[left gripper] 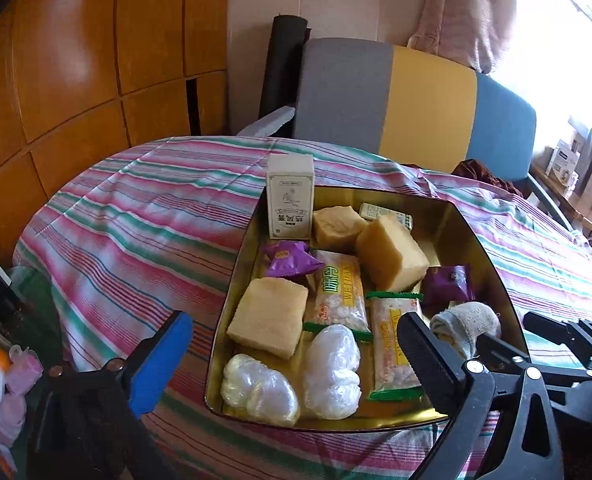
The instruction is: Organize objects
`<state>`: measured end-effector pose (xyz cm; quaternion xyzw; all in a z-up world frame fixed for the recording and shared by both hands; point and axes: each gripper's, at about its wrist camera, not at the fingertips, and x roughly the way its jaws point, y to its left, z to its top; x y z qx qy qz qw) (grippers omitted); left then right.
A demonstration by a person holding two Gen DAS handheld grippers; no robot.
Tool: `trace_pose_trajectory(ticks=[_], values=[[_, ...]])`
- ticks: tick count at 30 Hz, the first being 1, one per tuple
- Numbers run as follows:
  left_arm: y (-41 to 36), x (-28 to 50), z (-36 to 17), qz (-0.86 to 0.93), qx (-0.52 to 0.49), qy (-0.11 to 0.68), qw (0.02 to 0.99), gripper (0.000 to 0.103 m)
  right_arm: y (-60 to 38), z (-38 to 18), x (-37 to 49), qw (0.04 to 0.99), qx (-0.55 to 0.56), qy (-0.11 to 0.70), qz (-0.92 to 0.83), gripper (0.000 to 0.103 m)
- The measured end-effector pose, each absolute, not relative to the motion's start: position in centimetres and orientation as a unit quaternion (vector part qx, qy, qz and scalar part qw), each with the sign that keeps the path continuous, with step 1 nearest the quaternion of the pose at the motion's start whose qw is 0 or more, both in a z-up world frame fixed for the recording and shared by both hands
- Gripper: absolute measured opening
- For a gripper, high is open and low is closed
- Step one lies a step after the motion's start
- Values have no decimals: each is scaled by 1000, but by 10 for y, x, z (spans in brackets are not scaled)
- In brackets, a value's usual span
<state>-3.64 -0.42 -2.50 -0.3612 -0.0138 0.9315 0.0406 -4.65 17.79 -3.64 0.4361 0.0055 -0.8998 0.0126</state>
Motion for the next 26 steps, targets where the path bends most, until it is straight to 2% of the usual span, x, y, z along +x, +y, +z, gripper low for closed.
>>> trace_pose_trajectory(ticks=[6,16,26], values=[[-6,-32,-19,937,-349,-2,6,103,177,-22,-32,-16,396,-29,-918,72],[-20,-15,-13,938,-343,-43,18,103,171,-7,-19,-28,369,-14,-929,72],[-9,-8,-10,943,-331,-23,13,103,167,-13,-19,-28,378,-12,-925,72]])
